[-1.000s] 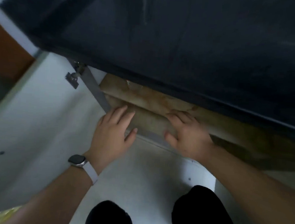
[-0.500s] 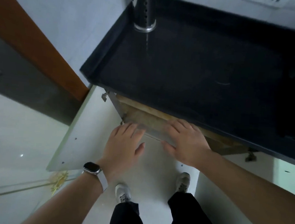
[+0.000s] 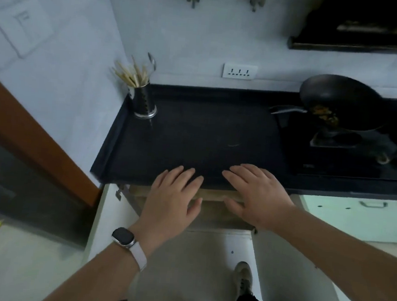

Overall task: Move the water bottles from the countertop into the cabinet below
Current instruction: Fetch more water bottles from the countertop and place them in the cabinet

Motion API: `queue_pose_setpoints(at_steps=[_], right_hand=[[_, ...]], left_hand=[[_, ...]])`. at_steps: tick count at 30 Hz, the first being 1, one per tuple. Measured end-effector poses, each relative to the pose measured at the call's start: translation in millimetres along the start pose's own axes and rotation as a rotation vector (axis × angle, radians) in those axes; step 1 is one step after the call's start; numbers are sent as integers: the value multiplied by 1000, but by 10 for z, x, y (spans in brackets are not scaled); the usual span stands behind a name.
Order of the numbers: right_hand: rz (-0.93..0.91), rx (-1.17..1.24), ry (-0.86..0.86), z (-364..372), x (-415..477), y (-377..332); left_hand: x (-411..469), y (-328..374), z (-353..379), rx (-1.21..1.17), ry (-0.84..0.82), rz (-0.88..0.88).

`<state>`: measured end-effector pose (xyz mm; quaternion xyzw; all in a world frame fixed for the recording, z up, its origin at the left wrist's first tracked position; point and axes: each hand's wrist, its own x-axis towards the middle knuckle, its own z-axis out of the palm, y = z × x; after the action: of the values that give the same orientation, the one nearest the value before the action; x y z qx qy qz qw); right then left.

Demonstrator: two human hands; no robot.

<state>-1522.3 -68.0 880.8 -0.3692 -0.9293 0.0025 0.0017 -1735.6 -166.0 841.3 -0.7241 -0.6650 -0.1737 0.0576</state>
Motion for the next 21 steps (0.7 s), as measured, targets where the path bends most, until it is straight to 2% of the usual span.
queue_pose_setpoints(at_steps=[10, 21], right_hand=[[279, -50, 137, -457, -1009, 477], [475, -61, 218, -530, -2288, 1815]], left_hand=[[614, 723, -105, -9, 21, 329], [1399, 2410, 170, -17, 6, 520]])
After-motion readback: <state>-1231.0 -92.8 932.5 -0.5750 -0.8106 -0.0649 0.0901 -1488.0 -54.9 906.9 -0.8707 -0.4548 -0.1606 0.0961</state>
